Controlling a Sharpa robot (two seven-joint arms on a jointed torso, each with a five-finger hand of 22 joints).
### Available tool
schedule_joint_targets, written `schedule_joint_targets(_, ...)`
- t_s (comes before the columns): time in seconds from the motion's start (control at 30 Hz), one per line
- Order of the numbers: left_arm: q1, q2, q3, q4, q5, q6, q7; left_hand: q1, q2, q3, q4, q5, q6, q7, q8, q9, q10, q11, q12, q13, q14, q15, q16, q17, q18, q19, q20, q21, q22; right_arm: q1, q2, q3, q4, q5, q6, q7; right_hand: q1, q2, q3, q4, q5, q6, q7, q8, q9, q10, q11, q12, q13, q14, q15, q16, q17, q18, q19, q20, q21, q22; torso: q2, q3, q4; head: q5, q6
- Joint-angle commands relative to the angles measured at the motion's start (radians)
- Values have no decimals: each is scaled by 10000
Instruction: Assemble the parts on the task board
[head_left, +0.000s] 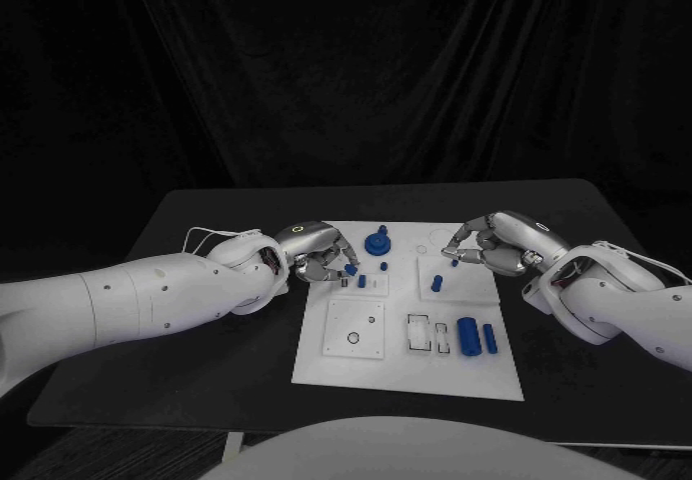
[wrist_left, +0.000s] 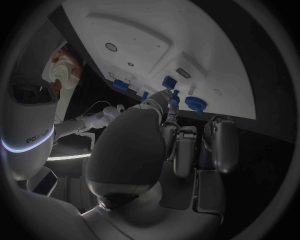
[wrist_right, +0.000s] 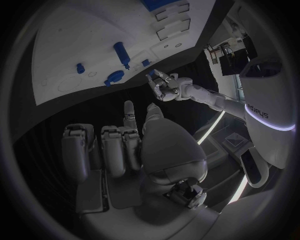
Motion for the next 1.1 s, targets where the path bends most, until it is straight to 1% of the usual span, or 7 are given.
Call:
schedule_joint_targets(0.03,38,-38,9,164,16,-385,216,-113,27,-14,64,5,76,-16,4,-21,64,-22,31,600,1056,-66,26,2635,-178,76,-19,49,1956,-22,52,7,59,-21,-9,36,70,-19,-3,-22,-23,51,-13,-48,-15,1024,-71,-28,2605,1037,-52,25,2635,75,679,-39,-51,2428,-2,9,-8,-22,-2)
schedule_joint_targets(0.3,57,-58,10,458,26,-416,182,-186,29,-35,129,13,56,-20,-29,-47,80,-27,35,601,1056,-74,26,2635,-183,93,-29,70,1962,-27,448,7,50,497,180,100,584,-145,78,-294,-186,-279,104,-357,-178,1024,21,-28,2605,1037,12,25,2635,104,607,-2,-150,2388,23,2,11,-171,-2)
schedule_joint_targets(0.33,60,-52,11,492,32,-413,176,-186,29,-35,129,13,56,-20,-29,-47,80,-27,35,601,1056,-74,26,2635,-183,93,-29,70,1962,-30,507,7,46,632,219,93,792,-160,146,-420,-336,-376,150,-456,-238,1024,60,-28,2605,1037,43,25,2635,105,603,23,-157,2386,23,2,11,-179,-2)
schedule_joint_targets(0.37,65,-43,11,536,38,-412,169,-194,28,-37,136,16,52,-20,-34,-51,83,-28,38,604,1056,-75,26,2635,-184,95,-31,72,1963,-37,581,8,41,768,273,65,1049,-140,311,-580,-878,-473,214,-573,-319,1024,114,-28,2605,1037,90,25,2635,111,588,59,-180,2378,24,4,6,-181,-2)
schedule_joint_targets(0.57,106,31,12,733,54,-423,126,-203,30,-35,154,32,12,-20,-70,-74,105,-31,56,622,1056,-80,26,2635,-187,106,-36,87,1967,-86,965,9,19,1297,676,-290,1331,-374,540,-913,-1023,-972,458,-987,-609,1024,345,-28,2605,1037,307,25,2635,-27,920,244,255,2564,27,-8,-7,-201,-2)
schedule_joint_targets(0.83,163,107,13,833,58,-428,64,-205,30,-36,156,32,9,-19,-72,-76,107,-31,58,625,1056,-80,26,2635,-189,110,-37,94,1969,-141,1369,9,-25,2167,1174,-880,1505,-463,732,-1162,-657,-1149,557,-1082,-726,1024,448,-28,2605,1037,412,25,2635,-19,901,362,234,2553,25,10,4,-256,-2)
schedule_joint_targets(1.1,207,137,13,886,59,-457,22,-195,44,-24,157,42,12,-23,-78,-82,113,-34,60,625,1056,-83,26,2635,-192,120,-40,108,1973,-188,1661,9,-1,2756,1456,-1551,1364,-574,897,-1228,222,-919,501,-855,-685,1024,412,-28,2605,1037,399,25,2635,-30,928,384,270,2568,28,-9,10,-210,-2)
